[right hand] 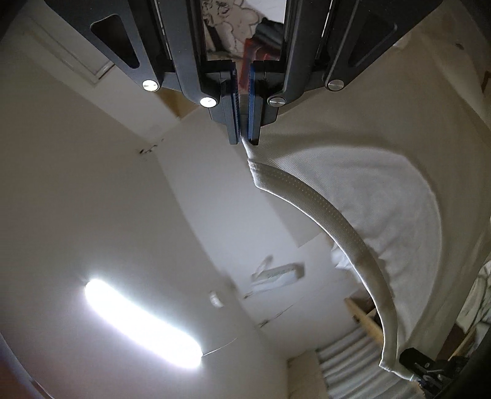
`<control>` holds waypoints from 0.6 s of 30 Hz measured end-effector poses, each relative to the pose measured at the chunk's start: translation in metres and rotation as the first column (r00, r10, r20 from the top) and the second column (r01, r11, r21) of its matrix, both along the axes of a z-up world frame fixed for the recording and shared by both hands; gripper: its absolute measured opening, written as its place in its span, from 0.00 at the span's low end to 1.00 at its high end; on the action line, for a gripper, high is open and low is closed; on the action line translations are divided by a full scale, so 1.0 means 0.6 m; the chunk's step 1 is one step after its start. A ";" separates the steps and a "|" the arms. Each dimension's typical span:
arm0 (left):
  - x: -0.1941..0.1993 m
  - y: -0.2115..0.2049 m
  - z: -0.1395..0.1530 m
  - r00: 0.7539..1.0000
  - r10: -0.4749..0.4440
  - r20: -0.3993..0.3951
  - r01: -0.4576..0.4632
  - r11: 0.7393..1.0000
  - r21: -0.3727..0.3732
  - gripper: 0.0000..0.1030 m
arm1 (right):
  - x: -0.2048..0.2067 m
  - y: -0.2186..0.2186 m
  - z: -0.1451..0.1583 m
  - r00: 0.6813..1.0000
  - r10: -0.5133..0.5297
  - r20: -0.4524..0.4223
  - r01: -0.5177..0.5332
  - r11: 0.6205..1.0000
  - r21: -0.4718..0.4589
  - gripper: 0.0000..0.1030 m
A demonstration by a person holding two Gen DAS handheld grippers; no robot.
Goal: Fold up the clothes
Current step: 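Lift the white T-shirt with both tools and shake it out in the air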
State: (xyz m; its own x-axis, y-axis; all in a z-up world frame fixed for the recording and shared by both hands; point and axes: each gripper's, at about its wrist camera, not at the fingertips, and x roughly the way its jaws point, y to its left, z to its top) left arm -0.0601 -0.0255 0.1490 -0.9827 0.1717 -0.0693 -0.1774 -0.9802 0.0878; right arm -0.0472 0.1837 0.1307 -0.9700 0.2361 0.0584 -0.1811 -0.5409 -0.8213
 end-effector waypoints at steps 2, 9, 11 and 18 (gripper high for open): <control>0.031 -0.003 0.017 0.999 0.001 -0.032 -0.001 1.000 -0.010 0.06 | 0.027 -0.001 0.016 1.000 0.003 -0.027 -0.003 1.000 0.006 0.05; 0.145 -0.009 0.076 0.990 -0.003 -0.141 -0.005 0.999 -0.054 0.07 | 0.162 -0.015 0.054 0.994 0.029 -0.109 -0.021 0.997 0.074 0.05; 0.178 -0.008 0.091 0.986 0.005 -0.169 -0.019 0.997 -0.078 0.07 | 0.200 -0.016 0.070 0.989 0.031 -0.143 -0.018 0.996 0.090 0.05; 0.233 -0.002 0.104 0.983 0.010 -0.186 -0.038 0.988 -0.149 0.06 | 0.300 -0.003 0.131 0.989 0.082 -0.120 -0.085 0.996 -0.020 0.05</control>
State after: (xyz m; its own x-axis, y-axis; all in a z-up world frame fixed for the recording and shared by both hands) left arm 0.0799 -0.0266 0.2112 -0.9847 0.1490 0.0899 -0.1207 -0.9570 0.2638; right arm 0.1327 0.1821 0.2091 -0.9728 0.1569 0.1701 -0.2302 -0.5781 -0.7828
